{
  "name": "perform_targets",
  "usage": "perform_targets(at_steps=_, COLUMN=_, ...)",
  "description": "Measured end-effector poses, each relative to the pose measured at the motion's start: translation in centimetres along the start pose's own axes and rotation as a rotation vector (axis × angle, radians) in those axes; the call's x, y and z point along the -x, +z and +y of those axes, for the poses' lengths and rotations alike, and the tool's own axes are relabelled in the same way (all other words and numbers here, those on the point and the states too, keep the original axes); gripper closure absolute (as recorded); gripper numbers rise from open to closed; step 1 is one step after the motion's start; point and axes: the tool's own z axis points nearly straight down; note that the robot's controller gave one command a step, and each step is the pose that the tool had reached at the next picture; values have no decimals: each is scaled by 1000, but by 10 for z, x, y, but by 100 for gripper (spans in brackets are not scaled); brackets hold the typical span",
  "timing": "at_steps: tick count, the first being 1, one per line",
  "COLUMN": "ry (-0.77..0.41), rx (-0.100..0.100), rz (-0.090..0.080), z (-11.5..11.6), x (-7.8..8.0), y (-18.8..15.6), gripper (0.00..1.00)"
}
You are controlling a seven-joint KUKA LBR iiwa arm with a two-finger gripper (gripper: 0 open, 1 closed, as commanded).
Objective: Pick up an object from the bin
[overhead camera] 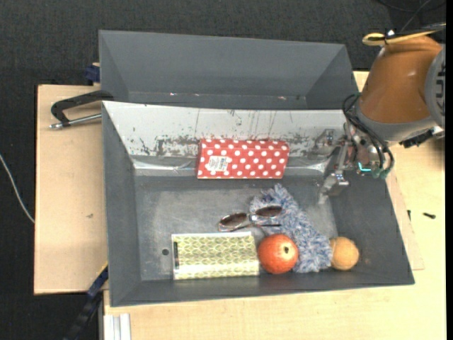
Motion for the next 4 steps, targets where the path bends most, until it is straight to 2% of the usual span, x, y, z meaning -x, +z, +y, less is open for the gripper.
perform_targets(at_steps=1, ry=-39, rx=-5, rz=-18, z=17, x=-14, y=20, gripper=0)
perform_targets(at_steps=2, ry=-138, rx=-1, rz=-2, z=67, x=-58, y=83, gripper=100)
perform_targets(at_steps=3, ry=-139, rx=-1, rz=-2, z=67, x=-58, y=83, gripper=100)
perform_targets(at_steps=4, ry=-199, rx=-2, rz=-12, z=56, x=-76, y=-59, gripper=100)
